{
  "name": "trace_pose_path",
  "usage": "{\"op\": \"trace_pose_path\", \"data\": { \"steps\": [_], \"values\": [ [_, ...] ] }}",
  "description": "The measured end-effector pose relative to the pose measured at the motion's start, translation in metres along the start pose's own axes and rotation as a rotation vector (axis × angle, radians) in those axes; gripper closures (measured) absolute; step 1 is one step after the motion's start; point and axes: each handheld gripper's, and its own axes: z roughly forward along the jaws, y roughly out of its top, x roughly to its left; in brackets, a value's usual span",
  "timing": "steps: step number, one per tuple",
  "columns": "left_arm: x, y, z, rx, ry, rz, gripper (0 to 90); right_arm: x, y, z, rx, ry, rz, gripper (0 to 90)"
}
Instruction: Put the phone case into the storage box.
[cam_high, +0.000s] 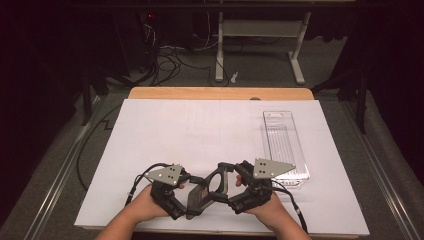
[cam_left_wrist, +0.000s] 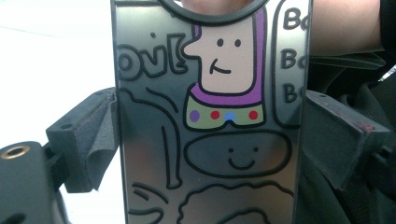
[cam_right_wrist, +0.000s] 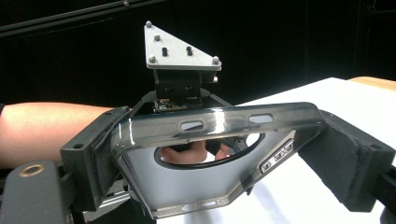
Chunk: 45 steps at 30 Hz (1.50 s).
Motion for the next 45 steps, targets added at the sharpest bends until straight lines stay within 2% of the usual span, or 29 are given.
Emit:
{"op": "trace_pose_path", "data": {
  "steps": [26, 33, 37, 41, 45],
  "values": [
    [-0.0017, 0.0, 0.0017, 0.009, 0.014, 0.006, 12.7, 0.0008, 0.0002, 0.0006, 0.001, -0.002, 0.008, 13.7],
    [-0.0027, 0.0005, 0.0024, 0.019, 0.03, 0.003, 12.2, 0.001, 0.0001, 0.0011, 0.002, -0.002, 0.006, 13.8],
    [-0.0023, 0.0017, 0.0031, 0.024, 0.036, -0.016, 8.3, 0.0011, 0.0001, 0.0011, 0.002, -0.004, 0.005, 13.8],
    [-0.002, 0.0028, 0.0022, 0.016, 0.062, -0.03, 0.6, 0.0013, 0.0003, 0.0008, 0.0, -0.006, 0.005, 13.8],
    [-0.0021, 0.0028, 0.0003, 0.004, 0.082, -0.033, 0.1, 0.001, 0.0006, 0.0, -0.002, -0.015, 0.004, 13.8]
  ]
}}
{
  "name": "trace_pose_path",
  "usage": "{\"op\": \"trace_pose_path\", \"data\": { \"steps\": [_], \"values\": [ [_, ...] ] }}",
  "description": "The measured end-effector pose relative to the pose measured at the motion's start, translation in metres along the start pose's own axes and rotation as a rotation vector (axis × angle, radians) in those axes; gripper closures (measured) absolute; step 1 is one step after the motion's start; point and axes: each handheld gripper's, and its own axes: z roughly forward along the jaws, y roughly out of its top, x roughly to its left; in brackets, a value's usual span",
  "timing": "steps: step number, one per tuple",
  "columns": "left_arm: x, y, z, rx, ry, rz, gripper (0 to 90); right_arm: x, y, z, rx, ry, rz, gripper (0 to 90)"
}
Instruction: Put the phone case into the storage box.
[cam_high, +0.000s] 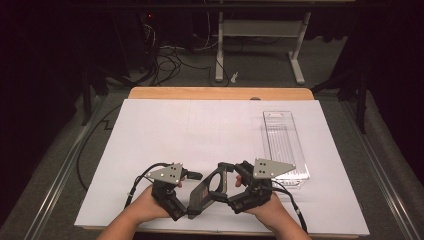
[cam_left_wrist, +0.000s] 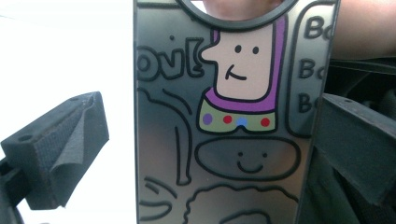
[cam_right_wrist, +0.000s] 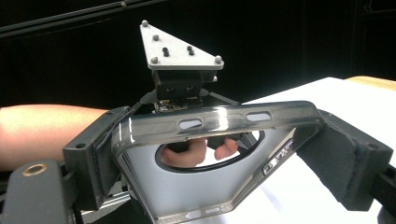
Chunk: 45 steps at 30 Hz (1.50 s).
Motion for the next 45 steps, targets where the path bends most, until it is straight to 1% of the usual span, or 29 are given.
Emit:
{"op": "trace_pose_path", "data": {
  "steps": [6, 9, 14, 20, 23, 25, 27, 30, 32, 34, 36, 37, 38, 45],
  "values": [
    [-0.001, 0.0, -0.003, -0.01, 0.011, 0.003, 0.1, 0.0, 0.001, -0.003, -0.01, -0.029, -0.005, 13.8],
    [-0.001, 0.0, -0.006, -0.015, 0.025, 0.002, 0.1, 0.0, 0.002, -0.005, -0.014, -0.048, -0.01, 13.8],
    [0.0, -0.003, -0.01, -0.022, 0.056, -0.008, 0.1, -0.001, 0.003, -0.009, -0.014, -0.081, -0.014, 13.8],
    [0.003, -0.006, -0.019, -0.037, 0.105, -0.025, 0.1, -0.001, 0.004, -0.014, -0.011, -0.13, -0.025, 13.8],
    [0.004, -0.008, -0.022, -0.043, 0.137, -0.037, 0.1, -0.001, 0.004, -0.016, -0.013, -0.147, -0.028, 13.8],
    [0.005, -0.01, -0.025, -0.042, 0.168, -0.046, 0.1, -0.001, 0.005, -0.017, -0.014, -0.161, -0.035, 13.8],
    [0.007, -0.012, -0.027, -0.049, 0.181, -0.065, 0.1, -0.001, 0.005, -0.019, -0.016, -0.176, -0.038, 13.8],
    [0.009, -0.014, -0.032, -0.064, 0.219, -0.082, 0.1, -0.001, 0.006, -0.021, -0.017, -0.196, -0.044, 13.8],
    [0.01, -0.014, -0.034, -0.067, 0.238, -0.087, 0.1, 0.0, 0.006, -0.023, -0.019, -0.211, -0.046, 13.8],
    [0.011, -0.016, -0.035, -0.066, 0.269, -0.09, 0.1, -0.001, 0.007, -0.024, -0.016, -0.226, -0.05, 13.8],
    [0.013, -0.018, -0.037, -0.062, 0.302, -0.105, 0.1, -0.001, 0.007, -0.025, -0.014, -0.242, -0.052, 13.8],
    [0.014, -0.019, -0.039, -0.067, 0.322, -0.113, 0.2, -0.001, 0.007, -0.026, -0.012, -0.252, -0.055, 13.8],
    [0.015, -0.02, -0.04, -0.071, 0.332, -0.12, 0.2, -0.001, 0.007, -0.026, -0.011, -0.263, -0.054, 13.8],
    [0.02, -0.027, -0.052, -0.099, 0.429, -0.158, 0.2, -0.003, 0.007, -0.03, -0.007, -0.301, -0.058, 13.8]
  ]
}}
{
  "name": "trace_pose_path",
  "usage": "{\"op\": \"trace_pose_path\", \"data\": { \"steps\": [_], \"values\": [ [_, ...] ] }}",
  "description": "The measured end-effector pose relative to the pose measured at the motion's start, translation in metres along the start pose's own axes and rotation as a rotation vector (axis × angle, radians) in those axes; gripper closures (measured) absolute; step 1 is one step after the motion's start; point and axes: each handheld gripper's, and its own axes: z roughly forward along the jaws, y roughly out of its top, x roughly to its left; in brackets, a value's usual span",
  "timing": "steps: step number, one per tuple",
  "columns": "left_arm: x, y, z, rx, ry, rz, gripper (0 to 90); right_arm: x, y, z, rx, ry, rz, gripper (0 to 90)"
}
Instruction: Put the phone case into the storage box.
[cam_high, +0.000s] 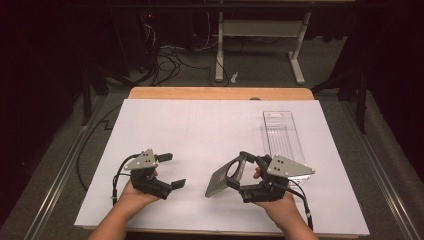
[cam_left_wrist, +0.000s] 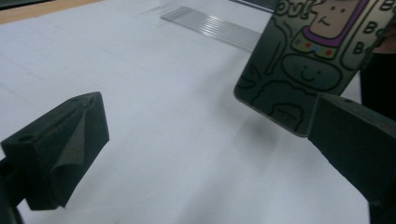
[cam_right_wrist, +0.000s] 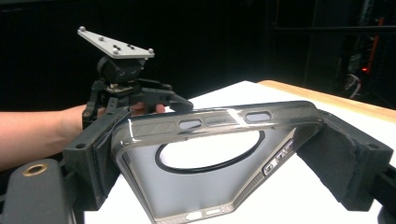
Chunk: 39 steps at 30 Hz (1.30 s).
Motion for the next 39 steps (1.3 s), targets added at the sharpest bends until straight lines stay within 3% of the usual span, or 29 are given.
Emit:
{"op": "trace_pose_path", "data": {
  "steps": [10, 22, 39],
  "values": [
    [0.009, -0.006, -0.008, -0.01, 0.07, -0.026, 0.2, -0.005, 0.001, -0.006, 0.002, -0.058, -0.015, 13.8],
    [0.015, -0.011, -0.013, -0.019, 0.114, -0.053, 0.2, -0.012, 0.001, -0.015, -0.009, -0.119, -0.02, 13.8],
    [0.014, -0.012, -0.015, -0.045, 0.138, -0.063, 0.2, -0.019, 0.003, -0.029, -0.035, -0.226, -0.036, 13.8]
  ]
}}
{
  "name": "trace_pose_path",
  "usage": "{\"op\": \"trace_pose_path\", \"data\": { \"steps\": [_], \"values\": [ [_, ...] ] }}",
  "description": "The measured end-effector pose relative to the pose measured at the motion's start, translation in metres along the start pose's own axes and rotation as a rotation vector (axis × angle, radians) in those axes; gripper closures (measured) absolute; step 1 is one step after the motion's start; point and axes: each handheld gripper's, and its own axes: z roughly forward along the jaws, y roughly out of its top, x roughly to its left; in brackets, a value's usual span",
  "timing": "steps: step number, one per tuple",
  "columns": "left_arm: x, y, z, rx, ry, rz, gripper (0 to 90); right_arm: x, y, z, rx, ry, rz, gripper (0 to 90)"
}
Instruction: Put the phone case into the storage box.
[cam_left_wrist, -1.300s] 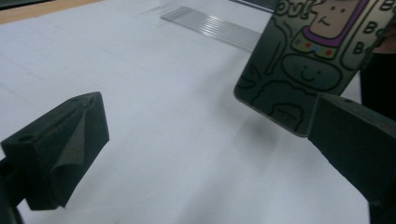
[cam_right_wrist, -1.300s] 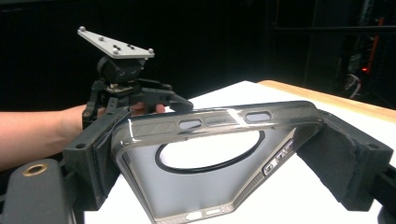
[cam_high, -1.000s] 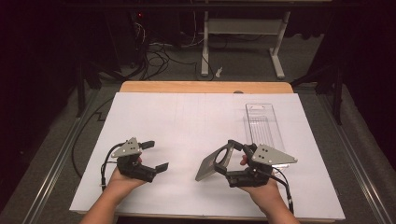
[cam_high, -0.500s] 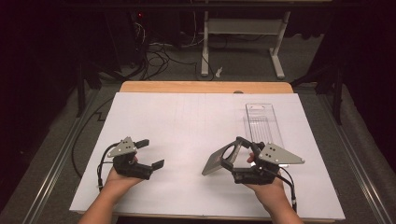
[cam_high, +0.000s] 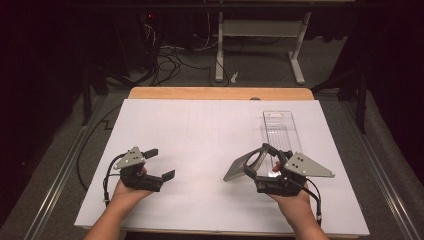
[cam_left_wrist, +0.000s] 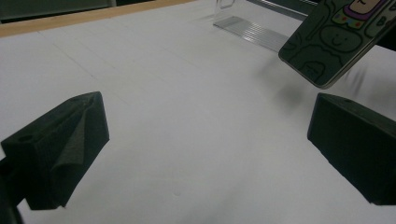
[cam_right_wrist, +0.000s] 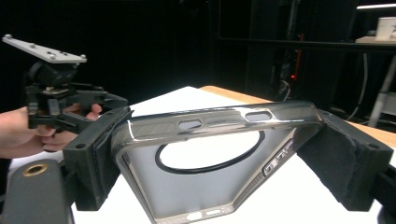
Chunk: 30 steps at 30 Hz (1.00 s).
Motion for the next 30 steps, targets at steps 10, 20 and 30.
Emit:
{"op": "trace_pose_path", "data": {
  "steps": [10, 20, 30],
  "values": [
    [0.0, 0.0, -0.001, -0.01, -0.002, -0.009, 0.2, -0.007, 0.001, -0.007, -0.009, -0.05, -0.008, 13.8],
    [0.0, 0.0, -0.001, -0.012, -0.002, -0.009, 0.2, -0.011, 0.003, -0.012, -0.032, -0.087, -0.013, 13.8],
    [0.0, 0.0, 0.0, -0.012, -0.003, -0.008, 0.2, -0.009, 0.006, -0.014, -0.051, -0.095, -0.023, 13.8]
  ]
}}
